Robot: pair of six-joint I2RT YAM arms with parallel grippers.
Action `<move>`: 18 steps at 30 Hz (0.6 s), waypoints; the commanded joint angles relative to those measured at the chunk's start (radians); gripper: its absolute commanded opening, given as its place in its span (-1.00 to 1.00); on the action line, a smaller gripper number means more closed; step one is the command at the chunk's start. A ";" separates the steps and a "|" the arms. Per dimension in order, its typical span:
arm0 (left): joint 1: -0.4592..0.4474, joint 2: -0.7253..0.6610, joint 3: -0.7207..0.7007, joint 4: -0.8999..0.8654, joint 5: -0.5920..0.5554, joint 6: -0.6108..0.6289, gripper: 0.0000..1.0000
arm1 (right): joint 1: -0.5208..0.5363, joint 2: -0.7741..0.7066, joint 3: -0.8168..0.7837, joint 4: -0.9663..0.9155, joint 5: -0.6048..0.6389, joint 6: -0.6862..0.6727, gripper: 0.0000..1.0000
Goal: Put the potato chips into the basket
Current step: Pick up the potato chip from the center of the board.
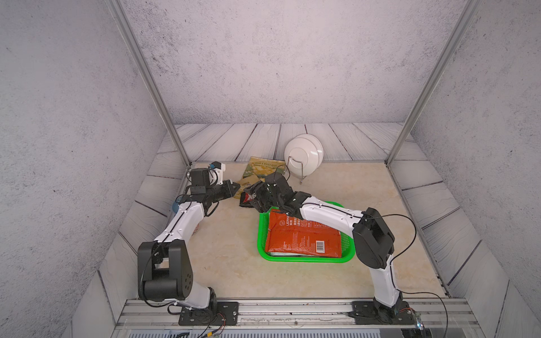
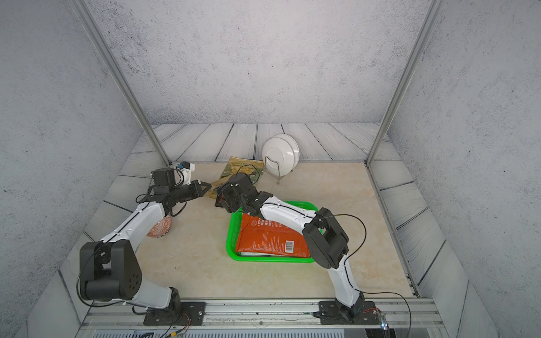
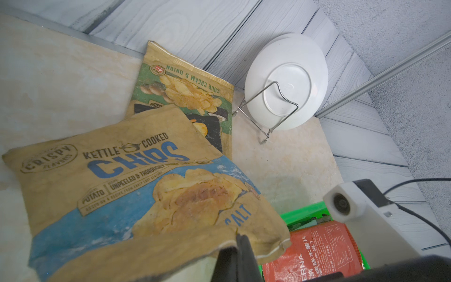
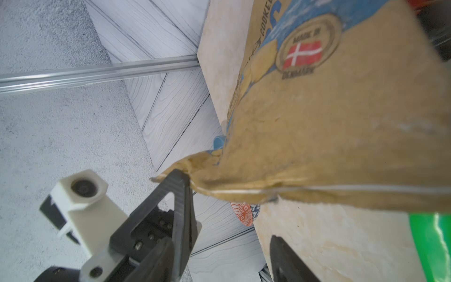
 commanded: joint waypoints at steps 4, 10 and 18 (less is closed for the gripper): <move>-0.010 -0.052 -0.024 0.033 0.045 0.058 -1.00 | -0.014 0.087 0.075 0.002 0.031 0.078 0.32; -0.010 -0.065 -0.044 0.038 0.054 0.073 -1.00 | -0.030 0.129 0.116 0.019 0.032 0.104 0.31; -0.011 -0.066 -0.055 0.035 0.055 0.081 -1.00 | -0.036 0.149 0.121 0.033 0.033 0.116 0.08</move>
